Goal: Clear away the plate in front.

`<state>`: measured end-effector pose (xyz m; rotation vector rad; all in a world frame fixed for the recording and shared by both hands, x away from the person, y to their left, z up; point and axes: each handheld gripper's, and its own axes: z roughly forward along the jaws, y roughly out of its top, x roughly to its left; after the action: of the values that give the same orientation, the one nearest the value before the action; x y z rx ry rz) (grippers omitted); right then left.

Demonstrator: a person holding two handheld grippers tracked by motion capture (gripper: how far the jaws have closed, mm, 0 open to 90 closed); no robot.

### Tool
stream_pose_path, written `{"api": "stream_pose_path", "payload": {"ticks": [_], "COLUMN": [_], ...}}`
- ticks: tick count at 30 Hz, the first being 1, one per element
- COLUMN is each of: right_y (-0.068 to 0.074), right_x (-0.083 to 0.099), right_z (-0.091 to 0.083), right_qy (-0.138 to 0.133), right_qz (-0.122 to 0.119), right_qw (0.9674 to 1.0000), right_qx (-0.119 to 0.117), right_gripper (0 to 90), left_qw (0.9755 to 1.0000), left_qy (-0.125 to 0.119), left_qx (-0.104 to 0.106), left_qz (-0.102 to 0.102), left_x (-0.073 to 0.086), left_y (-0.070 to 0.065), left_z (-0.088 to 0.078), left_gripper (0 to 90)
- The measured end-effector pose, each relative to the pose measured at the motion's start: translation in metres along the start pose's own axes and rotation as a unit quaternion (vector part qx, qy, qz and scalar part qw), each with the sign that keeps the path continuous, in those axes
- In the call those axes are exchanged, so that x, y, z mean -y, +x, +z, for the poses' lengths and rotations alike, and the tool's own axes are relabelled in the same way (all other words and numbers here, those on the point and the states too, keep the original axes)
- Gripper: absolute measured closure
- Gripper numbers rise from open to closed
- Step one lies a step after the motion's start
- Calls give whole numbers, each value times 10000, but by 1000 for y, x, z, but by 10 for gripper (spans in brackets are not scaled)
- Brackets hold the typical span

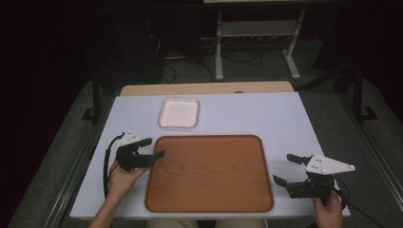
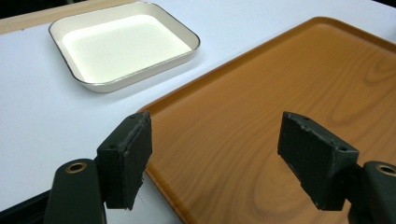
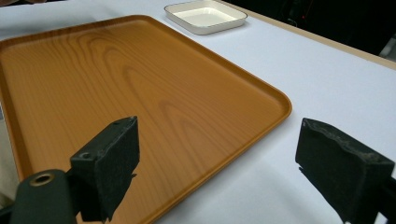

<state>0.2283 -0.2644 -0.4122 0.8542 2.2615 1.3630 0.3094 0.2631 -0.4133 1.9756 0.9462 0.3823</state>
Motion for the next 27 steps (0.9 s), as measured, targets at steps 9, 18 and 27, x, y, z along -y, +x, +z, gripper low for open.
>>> {"api": "stream_pose_path", "payload": {"ticks": [9, 18, 27], "right_y": [-1, -1, -2], "right_x": [0, 1, 1], "right_z": [0, 0, 0], "right_qy": [-6, -16, -37], "right_qz": [-7, -2, -9], "right_qw": [10000, 10000, 10000], "right_qx": [1, -15, -41], "right_gripper": [127, 127, 127], "left_qw": [10000, 9998, 9983], "left_qy": [-10, 145, 425], "left_qx": [24, -105, -311], "left_qz": [-60, -115, -244], "left_x": [-15, -37, -65], "left_y": [7, 24, 45], "left_z": [13, 34, 61], "left_gripper": [265, 275, 310]}}
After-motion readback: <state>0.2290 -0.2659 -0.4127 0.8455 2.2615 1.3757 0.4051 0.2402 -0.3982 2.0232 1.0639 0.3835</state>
